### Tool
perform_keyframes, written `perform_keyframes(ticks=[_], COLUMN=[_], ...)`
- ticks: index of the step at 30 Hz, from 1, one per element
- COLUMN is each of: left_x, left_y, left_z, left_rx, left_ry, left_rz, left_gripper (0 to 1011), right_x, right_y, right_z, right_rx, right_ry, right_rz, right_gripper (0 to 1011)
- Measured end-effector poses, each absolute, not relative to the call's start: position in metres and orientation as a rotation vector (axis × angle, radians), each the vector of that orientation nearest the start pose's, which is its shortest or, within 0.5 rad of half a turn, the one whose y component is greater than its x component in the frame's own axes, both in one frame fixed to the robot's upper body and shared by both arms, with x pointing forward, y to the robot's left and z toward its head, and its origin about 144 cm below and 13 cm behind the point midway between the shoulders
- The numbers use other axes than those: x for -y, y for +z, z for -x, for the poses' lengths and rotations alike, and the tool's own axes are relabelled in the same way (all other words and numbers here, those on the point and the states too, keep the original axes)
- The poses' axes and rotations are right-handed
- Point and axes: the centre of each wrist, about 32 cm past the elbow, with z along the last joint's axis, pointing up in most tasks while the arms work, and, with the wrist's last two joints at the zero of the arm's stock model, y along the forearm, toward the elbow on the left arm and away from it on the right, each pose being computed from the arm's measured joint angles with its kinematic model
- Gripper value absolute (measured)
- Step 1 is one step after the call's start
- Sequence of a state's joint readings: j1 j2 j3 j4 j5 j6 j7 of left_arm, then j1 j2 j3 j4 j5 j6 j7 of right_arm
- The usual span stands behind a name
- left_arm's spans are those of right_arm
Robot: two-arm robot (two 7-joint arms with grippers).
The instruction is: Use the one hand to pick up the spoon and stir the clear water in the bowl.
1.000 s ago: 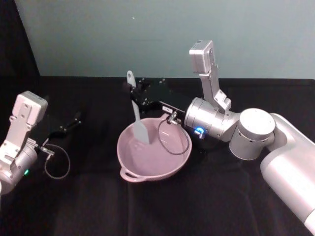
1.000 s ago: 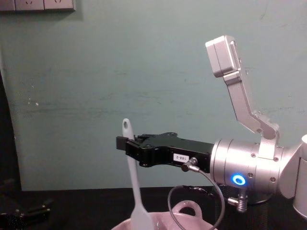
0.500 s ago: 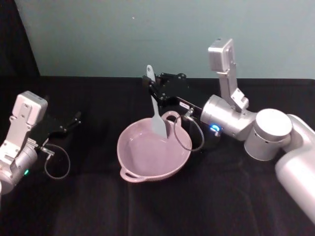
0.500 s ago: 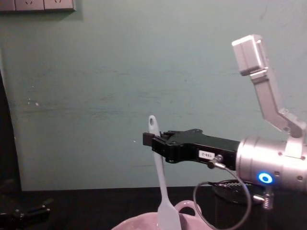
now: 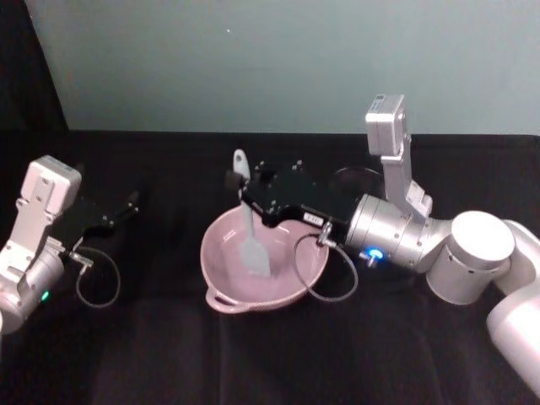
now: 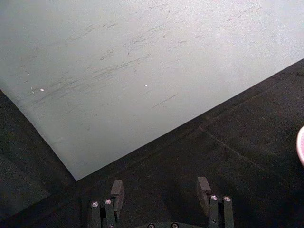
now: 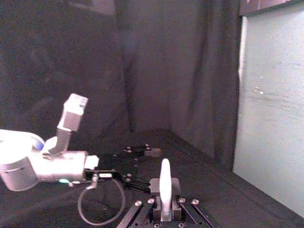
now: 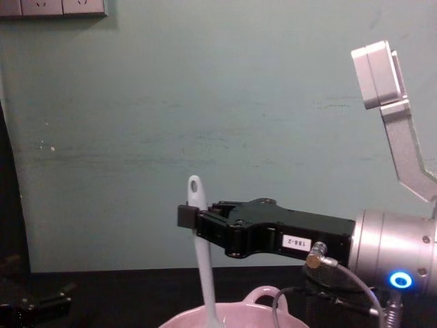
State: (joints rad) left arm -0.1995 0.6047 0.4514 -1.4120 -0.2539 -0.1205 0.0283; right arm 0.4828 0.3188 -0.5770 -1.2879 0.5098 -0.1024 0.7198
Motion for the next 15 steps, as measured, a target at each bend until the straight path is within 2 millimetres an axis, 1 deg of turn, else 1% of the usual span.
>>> perform_keyframes(ticks=[4,8,15], left_x=[-0.310,-0.310,-0.310], left_y=[1.140,1.140,1.140], left_z=[-0.489,-0.489,-0.489], left_rx=[0.285,0.285,0.285], left_ry=[1.248,1.248,1.248], left_rz=[-0.304,-0.304,-0.304], left_gripper=[1011,1011,1011], right_x=[0.178,0.170,0.157], right_y=[1.190,1.190,1.186], right_z=[-0.558,-0.561,-0.576], right_rx=[0.068,0.065,0.049], right_ry=[-0.402,-0.394,-0.408], right_rz=[-0.071,-0.078,-0.086], right_gripper=[121,121,121])
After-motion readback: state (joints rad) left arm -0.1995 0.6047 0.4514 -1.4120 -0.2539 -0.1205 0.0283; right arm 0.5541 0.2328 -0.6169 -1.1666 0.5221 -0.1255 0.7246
